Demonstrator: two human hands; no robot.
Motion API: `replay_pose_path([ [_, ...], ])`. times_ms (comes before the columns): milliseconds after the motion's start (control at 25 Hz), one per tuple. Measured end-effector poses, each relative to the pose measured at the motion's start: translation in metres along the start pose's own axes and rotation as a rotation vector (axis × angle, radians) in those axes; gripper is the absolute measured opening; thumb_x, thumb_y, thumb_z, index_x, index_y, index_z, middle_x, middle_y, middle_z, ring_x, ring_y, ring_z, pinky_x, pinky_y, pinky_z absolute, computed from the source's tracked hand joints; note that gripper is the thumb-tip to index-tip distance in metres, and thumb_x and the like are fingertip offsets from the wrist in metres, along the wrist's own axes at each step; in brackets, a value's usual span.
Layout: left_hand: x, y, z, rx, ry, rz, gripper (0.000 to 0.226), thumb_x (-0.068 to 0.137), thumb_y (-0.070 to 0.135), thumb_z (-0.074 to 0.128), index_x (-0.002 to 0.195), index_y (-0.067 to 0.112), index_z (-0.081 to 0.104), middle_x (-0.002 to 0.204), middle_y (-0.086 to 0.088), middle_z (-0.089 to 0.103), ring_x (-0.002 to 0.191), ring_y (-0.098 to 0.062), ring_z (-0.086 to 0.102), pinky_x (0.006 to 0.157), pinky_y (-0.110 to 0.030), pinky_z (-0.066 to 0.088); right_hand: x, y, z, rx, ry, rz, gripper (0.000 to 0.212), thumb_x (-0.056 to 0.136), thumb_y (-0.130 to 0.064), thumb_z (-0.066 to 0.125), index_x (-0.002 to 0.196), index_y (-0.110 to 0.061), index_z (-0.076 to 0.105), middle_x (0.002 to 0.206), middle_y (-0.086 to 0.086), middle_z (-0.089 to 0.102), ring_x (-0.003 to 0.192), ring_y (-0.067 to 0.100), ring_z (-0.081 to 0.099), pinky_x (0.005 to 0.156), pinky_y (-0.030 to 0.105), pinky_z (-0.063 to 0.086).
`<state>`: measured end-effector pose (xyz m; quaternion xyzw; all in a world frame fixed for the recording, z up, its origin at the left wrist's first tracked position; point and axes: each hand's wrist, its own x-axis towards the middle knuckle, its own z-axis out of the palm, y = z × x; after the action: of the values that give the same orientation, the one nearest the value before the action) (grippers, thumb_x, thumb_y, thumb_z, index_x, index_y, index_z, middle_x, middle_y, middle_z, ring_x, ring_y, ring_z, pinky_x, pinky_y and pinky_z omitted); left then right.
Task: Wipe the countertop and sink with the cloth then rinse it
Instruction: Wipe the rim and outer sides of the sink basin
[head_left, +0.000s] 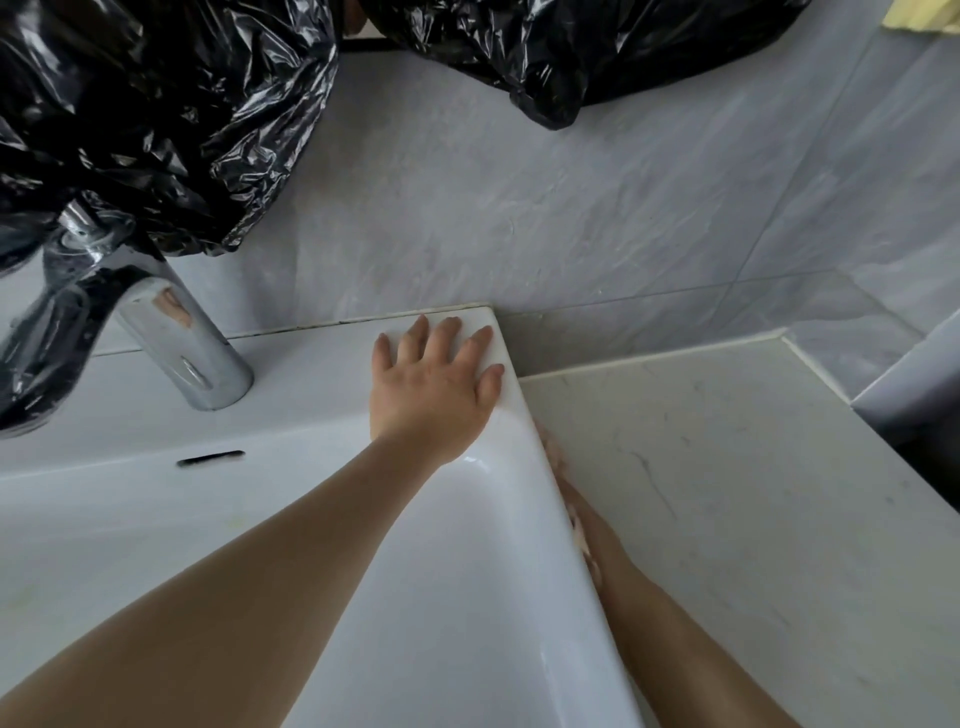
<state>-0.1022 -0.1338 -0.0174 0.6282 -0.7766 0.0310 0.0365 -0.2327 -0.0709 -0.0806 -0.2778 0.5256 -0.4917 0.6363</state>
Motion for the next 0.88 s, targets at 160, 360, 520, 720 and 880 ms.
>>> replay_pose_path([
  [160, -0.011, 0.008, -0.004, -0.005, -0.038, -0.002, 0.054, 0.095, 0.050, 0.008, 0.147, 0.035, 0.004, 0.157, 0.002, 0.005, 0.144, -0.026, -0.001, 0.114, -0.049, 0.001, -0.009, -0.023, 0.008, -0.052, -0.087, 0.103, 0.037, 0.100, -0.035, 0.041, 0.095, -0.015, 0.071, 0.064, -0.004, 0.072, 0.053, 0.005, 0.066, 0.045, 0.014, 0.049],
  [360, -0.033, 0.015, -0.007, -0.078, -0.092, 0.070, 0.059, 0.094, 0.055, 0.008, 0.148, 0.032, -0.001, 0.158, 0.002, -0.003, 0.143, -0.026, -0.012, 0.115, -0.047, -0.007, -0.058, -0.026, 0.002, -0.099, -0.136, 0.011, 0.042, 0.088, -0.049, 0.055, 0.062, -0.019, 0.068, 0.066, 0.001, 0.070, 0.057, 0.006, 0.065, 0.050, 0.012, 0.048],
  [520, -0.033, 0.024, -0.008, -0.072, -0.136, 0.016, 0.063, 0.093, 0.058, 0.010, 0.148, 0.031, -0.001, 0.158, 0.001, -0.005, 0.143, -0.026, -0.014, 0.115, -0.046, -0.008, -0.079, -0.006, -0.015, -0.022, -0.196, 0.084, 0.037, 0.099, -0.037, 0.038, 0.084, -0.020, 0.067, 0.079, -0.005, 0.076, 0.063, 0.003, 0.069, 0.048, 0.013, 0.049],
  [720, -0.035, 0.036, -0.002, -0.086, -0.108, -0.087, 0.057, 0.095, 0.051, 0.011, 0.148, 0.032, -0.001, 0.157, 0.006, -0.006, 0.143, -0.022, -0.014, 0.115, -0.043, -0.010, -0.042, -0.008, -0.014, 0.018, -0.412, -0.005, 0.057, 0.100, -0.053, 0.021, 0.125, -0.019, 0.059, 0.108, 0.003, 0.072, 0.095, 0.009, 0.068, 0.085, 0.022, 0.053],
  [880, -0.051, 0.060, 0.003, -0.160, -0.058, -0.170, 0.058, 0.095, 0.050, 0.006, 0.149, 0.027, -0.001, 0.157, 0.007, -0.006, 0.142, -0.019, -0.017, 0.114, -0.038, -0.013, -0.075, 0.029, -0.022, 0.117, -0.462, -0.053, 0.064, 0.086, -0.074, 0.034, 0.140, -0.041, 0.039, 0.139, -0.019, 0.050, 0.130, -0.001, 0.043, 0.113, 0.032, 0.032],
])
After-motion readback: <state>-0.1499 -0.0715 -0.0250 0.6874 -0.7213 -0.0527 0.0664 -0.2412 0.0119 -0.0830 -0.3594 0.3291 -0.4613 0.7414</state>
